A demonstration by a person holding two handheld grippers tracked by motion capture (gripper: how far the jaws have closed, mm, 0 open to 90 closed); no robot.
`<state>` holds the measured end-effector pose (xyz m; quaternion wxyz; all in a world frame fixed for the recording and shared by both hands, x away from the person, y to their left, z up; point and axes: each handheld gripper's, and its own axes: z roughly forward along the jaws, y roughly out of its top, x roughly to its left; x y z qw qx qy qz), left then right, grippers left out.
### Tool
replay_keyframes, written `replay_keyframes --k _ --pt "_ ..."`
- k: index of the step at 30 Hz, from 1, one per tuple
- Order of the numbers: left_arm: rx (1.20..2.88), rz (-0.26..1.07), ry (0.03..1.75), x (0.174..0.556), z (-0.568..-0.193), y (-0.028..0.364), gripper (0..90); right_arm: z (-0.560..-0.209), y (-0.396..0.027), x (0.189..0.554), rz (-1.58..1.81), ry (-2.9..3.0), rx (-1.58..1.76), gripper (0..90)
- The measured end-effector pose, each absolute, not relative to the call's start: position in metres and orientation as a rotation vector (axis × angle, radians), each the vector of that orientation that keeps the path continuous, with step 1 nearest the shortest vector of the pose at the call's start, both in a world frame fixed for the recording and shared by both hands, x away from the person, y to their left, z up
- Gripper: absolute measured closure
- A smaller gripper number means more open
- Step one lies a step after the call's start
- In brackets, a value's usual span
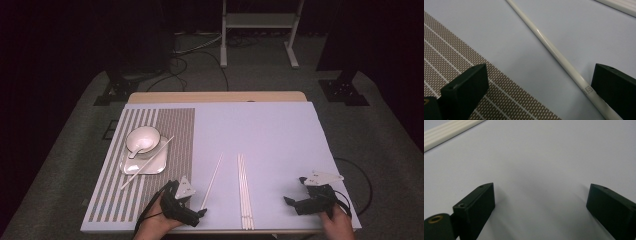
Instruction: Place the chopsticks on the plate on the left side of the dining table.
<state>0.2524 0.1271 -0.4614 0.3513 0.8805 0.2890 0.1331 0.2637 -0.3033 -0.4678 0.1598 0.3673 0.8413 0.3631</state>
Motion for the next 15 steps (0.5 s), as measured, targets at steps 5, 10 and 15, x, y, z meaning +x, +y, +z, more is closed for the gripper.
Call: replay_keyframes --k 5,10,15 --pt "2.277 0.352 0.755 0.253 -0.462 0.131 0.1 -0.468 -0.303 0.264 1.037 2.404 1.049 6.8" --pt "2.272 0.363 0.764 0.253 -0.462 0.136 0.1 -0.468 -0.303 0.264 1.037 2.403 1.049 6.7" --pt "2.269 0.372 0.782 0.254 -0.461 0.143 0.1 -0.468 -0.303 0.264 1.037 2.403 1.05 6.7"
